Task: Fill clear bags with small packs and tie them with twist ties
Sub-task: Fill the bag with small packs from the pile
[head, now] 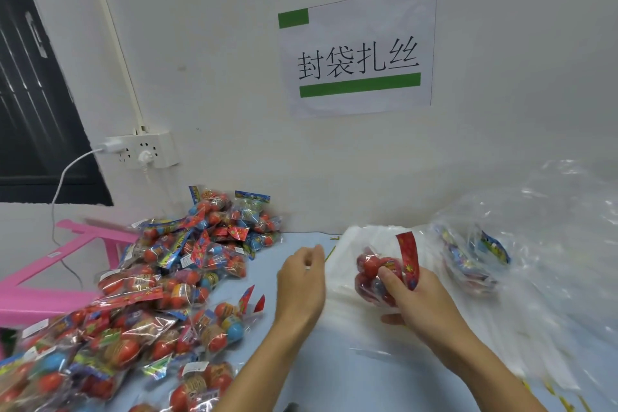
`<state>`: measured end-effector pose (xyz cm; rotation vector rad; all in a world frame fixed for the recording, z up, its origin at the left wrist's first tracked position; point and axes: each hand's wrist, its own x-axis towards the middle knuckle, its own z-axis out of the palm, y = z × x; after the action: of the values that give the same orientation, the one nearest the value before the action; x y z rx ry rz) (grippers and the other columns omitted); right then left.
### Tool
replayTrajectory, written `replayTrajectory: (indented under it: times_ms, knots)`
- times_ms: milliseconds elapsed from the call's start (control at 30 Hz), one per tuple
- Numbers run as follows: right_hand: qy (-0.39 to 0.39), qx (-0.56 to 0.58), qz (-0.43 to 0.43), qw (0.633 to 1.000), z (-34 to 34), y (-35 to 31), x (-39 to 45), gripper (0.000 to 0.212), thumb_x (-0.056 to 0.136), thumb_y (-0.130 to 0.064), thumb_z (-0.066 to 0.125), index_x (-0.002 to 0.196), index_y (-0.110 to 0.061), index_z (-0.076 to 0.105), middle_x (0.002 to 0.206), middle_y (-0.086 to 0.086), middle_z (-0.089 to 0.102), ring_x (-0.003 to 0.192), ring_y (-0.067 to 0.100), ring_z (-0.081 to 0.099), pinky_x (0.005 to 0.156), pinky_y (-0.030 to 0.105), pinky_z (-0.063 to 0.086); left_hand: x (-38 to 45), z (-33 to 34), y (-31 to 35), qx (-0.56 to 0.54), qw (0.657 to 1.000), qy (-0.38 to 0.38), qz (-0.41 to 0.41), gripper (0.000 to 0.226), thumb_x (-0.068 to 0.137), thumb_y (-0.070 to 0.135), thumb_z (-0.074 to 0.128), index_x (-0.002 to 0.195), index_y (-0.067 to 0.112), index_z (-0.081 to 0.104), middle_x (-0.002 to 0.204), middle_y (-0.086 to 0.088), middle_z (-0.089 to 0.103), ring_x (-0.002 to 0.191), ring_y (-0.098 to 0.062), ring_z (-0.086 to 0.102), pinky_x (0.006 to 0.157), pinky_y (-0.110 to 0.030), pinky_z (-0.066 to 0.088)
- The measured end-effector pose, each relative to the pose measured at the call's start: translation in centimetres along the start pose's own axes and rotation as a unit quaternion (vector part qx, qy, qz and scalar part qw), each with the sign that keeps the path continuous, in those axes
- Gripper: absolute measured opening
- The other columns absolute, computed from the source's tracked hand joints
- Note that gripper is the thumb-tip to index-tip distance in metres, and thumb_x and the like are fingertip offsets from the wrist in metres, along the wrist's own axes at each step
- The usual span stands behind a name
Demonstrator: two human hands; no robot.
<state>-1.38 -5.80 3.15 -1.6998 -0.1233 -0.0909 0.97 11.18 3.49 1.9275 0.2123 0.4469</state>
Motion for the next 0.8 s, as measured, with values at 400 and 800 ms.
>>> replayTrajectory:
  times_ms: [400, 800]
  knots:
    - [-0.014, -0.024, -0.006, 1.0, -0.1, 0.1, 0.0, 0.027, 0.101, -0.031, 0.057, 0.082, -0.038, 0.075, 0.091, -0.01, 0.076, 0.09, 0.009, 0.071, 0.073, 0.035, 0.064, 10.2, -9.5, -6.6, 0.363, 0.895, 0.173, -0.192, 0.03, 0.099, 0.03, 0.057, 0.114, 0.005, 0.058, 0.14, -0.025, 0.041, 0.131, -0.039, 0.031, 0.106, -0.048, 0.032]
    - [0.012, 0.073, 0.082, 0.994, -0.3, -0.4, 0.6, 0.04, 0.107, -0.043, 0.036, 0.09, -0.041, 0.072, 0.08, -0.014, 0.076, 0.082, 0.014, 0.074, 0.074, 0.042, 0.063, 7.1, -7.3, -0.4, 0.148, 0.949, 0.235, 0.146, 0.013, 0.091, 0.004, 0.065, 0.096, 0.009, 0.076, 0.083, -0.007, 0.071, 0.075, -0.025, 0.061, 0.07, -0.034, 0.047]
